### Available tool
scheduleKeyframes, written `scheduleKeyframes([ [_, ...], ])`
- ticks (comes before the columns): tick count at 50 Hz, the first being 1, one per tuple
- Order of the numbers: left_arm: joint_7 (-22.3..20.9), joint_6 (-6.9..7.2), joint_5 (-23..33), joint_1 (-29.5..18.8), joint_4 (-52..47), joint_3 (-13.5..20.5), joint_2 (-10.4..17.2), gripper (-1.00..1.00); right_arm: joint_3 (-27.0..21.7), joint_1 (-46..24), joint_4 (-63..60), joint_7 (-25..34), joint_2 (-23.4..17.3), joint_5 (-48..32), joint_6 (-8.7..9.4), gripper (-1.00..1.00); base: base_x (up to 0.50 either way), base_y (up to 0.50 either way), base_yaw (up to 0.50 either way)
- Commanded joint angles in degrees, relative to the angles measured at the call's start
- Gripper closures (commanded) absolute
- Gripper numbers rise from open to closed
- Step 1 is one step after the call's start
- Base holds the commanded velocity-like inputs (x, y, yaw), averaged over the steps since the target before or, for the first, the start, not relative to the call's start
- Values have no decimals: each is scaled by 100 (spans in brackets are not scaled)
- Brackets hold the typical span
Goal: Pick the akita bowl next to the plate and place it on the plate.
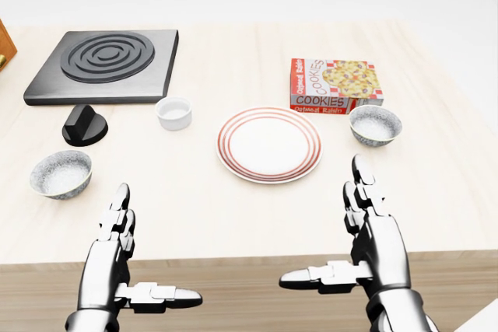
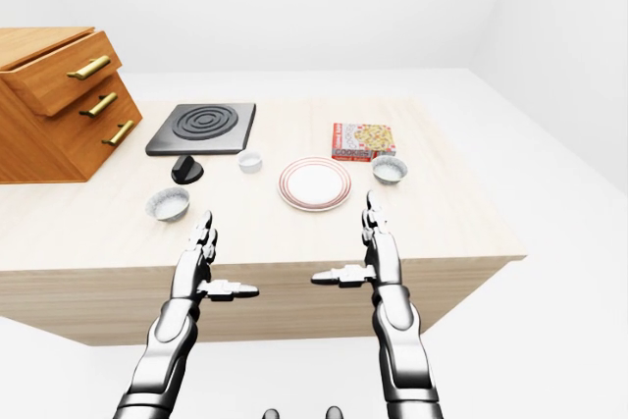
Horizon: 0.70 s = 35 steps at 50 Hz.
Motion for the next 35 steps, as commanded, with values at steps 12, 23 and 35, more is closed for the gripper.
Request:
scheduleKeyframes([
  [12, 30, 0, 37, -16, 181, -13, -2, -100, 71, 96, -112, 160, 10, -82, -55, -100, 27, 0, 0],
  [23, 30, 0, 46, -12, 166, -14, 0, -100, 50, 73, -99, 148, 12, -66, -34, -100, 36, 0, 0],
  [35, 40, 0, 56, 10, 92, -17, -3, -100, 42, 73, -82, 150, 9, -46, -37, -100, 36, 0, 0],
])
